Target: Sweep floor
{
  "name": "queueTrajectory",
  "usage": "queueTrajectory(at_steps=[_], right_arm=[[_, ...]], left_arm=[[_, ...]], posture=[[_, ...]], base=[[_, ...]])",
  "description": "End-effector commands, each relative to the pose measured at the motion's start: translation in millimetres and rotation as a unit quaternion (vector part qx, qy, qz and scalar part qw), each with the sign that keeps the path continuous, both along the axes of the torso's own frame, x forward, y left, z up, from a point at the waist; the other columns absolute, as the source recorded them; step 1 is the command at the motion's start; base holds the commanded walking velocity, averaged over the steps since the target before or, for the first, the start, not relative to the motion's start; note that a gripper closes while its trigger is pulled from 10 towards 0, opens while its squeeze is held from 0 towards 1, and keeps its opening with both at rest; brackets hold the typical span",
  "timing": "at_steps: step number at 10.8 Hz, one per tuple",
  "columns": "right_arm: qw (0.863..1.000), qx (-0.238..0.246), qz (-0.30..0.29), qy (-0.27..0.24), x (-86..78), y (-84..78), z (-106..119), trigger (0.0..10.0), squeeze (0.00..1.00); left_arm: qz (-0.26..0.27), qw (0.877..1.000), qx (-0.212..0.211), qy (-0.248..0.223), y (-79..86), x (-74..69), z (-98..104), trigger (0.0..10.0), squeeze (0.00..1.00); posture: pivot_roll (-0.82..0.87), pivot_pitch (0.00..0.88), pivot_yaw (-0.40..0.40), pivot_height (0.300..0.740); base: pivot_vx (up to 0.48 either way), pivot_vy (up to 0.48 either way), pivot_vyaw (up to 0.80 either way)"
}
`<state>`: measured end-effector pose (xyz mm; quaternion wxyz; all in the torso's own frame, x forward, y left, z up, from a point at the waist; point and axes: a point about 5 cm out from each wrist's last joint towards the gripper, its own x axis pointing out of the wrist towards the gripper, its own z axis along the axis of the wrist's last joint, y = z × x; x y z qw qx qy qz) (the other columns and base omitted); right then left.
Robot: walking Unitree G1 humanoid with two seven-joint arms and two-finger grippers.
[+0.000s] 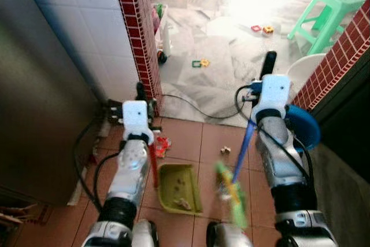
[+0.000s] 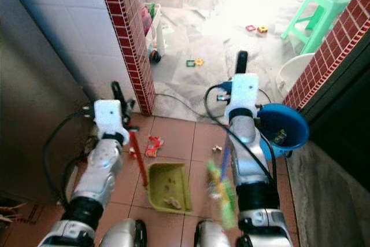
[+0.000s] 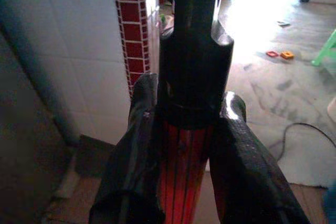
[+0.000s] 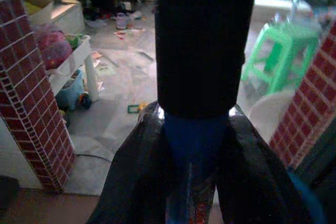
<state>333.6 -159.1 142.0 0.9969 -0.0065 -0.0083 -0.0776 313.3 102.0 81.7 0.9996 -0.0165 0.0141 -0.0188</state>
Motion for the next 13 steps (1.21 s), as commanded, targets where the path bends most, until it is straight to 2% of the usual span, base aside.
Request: queueTrajectory(at_steps=[1, 3, 5, 6, 7, 8, 9, 11, 13], right_arm=[[0.998, 0.065, 0.0, -0.006, 4.9, 5.5, 10, 10.0, 0.0], [0.988, 0.155, 0.007, -0.016, 11.4, 13.8, 25, 10.0, 0.0], [0.984, 0.173, 0.033, -0.035, 14.3, 20.0, 42, 10.0, 0.0], [0.984, 0.16, 0.054, -0.052, 14.9, 23.0, 52, 10.0, 0.0], [0.987, 0.126, 0.069, -0.068, 15.2, 24.5, 60, 10.0, 0.0], [0.986, 0.001, 0.103, -0.131, 12.5, 27.2, 82, 10.0, 0.0], [0.983, -0.015, 0.111, -0.145, 11.3, 27.4, 87, 10.0, 0.0], [0.976, -0.092, 0.09, -0.175, 6.1, 18.4, 95, 10.0, 0.0], [0.977, -0.114, 0.075, -0.164, 1.1, 5.2, 85, 10.0, 0.0]], left_arm=[[-0.012, 1.0, -0.007, 0.009, -6.1, -0.4, -4, 10.0, 0.0], [-0.01, 1.0, -0.008, 0.009, -5.2, 0.1, -6, 10.0, 0.0], [-0.007, 1.0, -0.009, 0.007, -4.0, 0.8, -7, 10.0, 0.0], [-0.007, 1.0, -0.015, 0.009, -3.6, 0.8, -7, 10.0, 0.0], [-0.006, 1.0, -0.015, 0.008, -3.0, 0.8, -7, 10.0, 0.0], [-0.006, 1.0, -0.019, 0.008, -3.0, 0.7, -8, 10.0, 0.0], [-0.005, 1.0, -0.019, 0.008, -2.5, 1.0, -8, 10.0, 0.0], [0.007, 1.0, -0.016, 0.004, 0.6, 1.7, -6, 10.0, 0.0], [0.007, 1.0, -0.006, 0.001, 4.2, 1.3, -6, 10.0, 0.0]], posture=[[-0.11, 0.105, 0.042, 0.74], [-0.11, 0.107, 0.041, 0.74], [-0.11, 0.107, 0.043, 0.74], [-0.11, 0.107, 0.047, 0.74], [-0.11, 0.108, 0.048, 0.74], [-0.11, 0.11, 0.049, 0.74], [-0.11, 0.112, 0.047, 0.74], [-0.11, 0.114, 0.046, 0.74], [-0.1, 0.114, 0.05, 0.74]], base=[[0.0, 0.0, 0.0], [0.0, 0.0, 0.0], [0.0, 0.0, 0.0], [0.0, 0.0, 0.0], [0.0, 0.0, 0.0], [0.0, 0.0, 0.0], [0.0, 0.0, 0.0], [0.0, 0.0, 0.0], [0.0, 0.0, 0.0]])
